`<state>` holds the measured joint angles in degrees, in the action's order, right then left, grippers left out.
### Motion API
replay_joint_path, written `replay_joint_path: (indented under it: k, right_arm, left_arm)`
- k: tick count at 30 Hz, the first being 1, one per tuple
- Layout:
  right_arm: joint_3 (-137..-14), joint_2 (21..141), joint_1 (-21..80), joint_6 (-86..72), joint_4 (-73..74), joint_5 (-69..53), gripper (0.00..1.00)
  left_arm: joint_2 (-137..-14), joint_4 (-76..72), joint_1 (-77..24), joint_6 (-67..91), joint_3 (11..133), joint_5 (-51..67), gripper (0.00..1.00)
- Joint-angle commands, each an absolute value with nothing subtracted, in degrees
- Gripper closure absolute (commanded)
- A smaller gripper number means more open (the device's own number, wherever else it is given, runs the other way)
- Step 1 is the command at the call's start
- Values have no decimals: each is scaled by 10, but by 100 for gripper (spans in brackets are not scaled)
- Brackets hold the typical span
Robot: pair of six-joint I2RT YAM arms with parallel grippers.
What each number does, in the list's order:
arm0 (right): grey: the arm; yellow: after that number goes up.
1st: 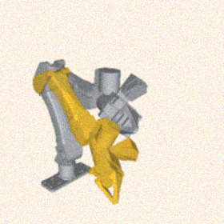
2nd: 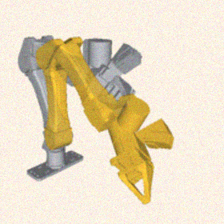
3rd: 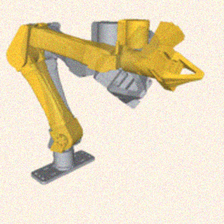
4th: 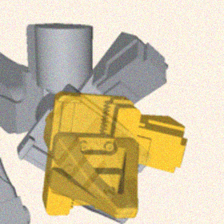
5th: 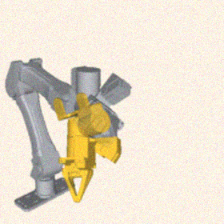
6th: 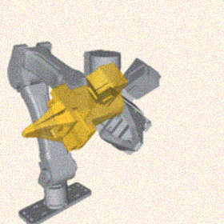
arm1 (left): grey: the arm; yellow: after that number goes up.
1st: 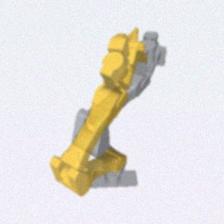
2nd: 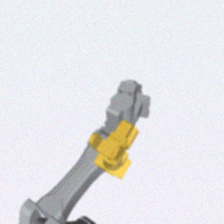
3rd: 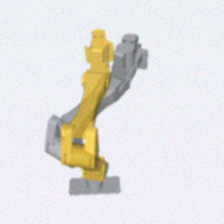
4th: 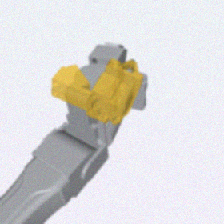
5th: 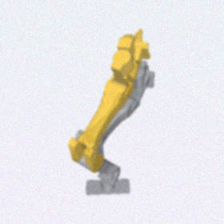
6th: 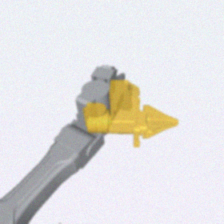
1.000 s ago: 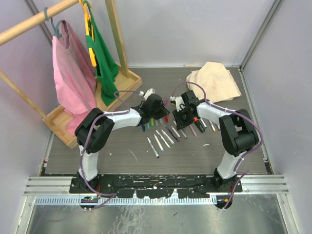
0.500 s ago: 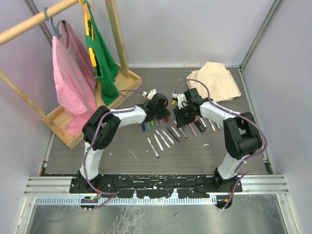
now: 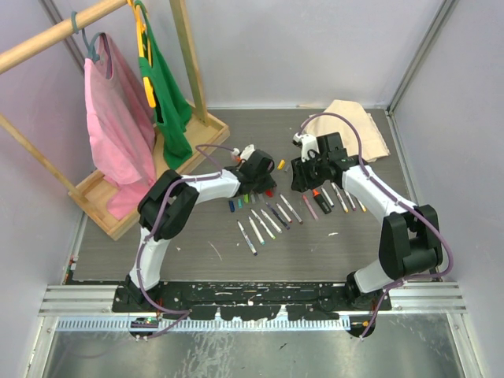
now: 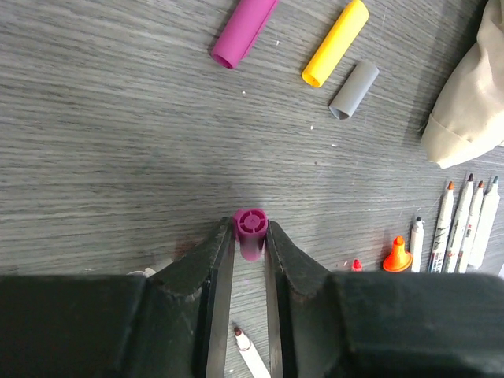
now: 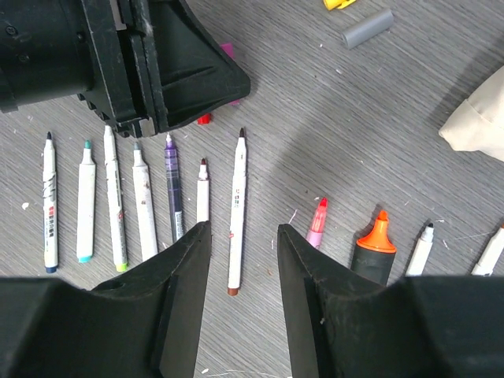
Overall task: Open the pen caps
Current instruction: Place the pen cap at the center of the board.
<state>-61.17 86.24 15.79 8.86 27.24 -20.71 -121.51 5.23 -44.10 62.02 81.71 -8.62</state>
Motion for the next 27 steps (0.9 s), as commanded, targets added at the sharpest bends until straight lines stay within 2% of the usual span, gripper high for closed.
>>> replay_joint_path:
  k: [1,6,16,21,27]
  right_arm:
    - [-618,843,158,84,257,-221,55]
    - [-618,840,157,84,256,-220,55]
    - [-618,827,155,88,257,-233,55]
    - [-618,816,153,97,258,-252,55]
    - [-622,808,153,125,274,-286,55]
  left_arm:
    - [-1218,60,-445,617,848,-85,76]
    - [-1218,65,-445,619,848,-84,71]
    - [-1162,61,-446,596,833,-92,70]
    - [-1081,27,-446,551,775,-115,69]
    - [-963,-63,-444,413,637,-151,66]
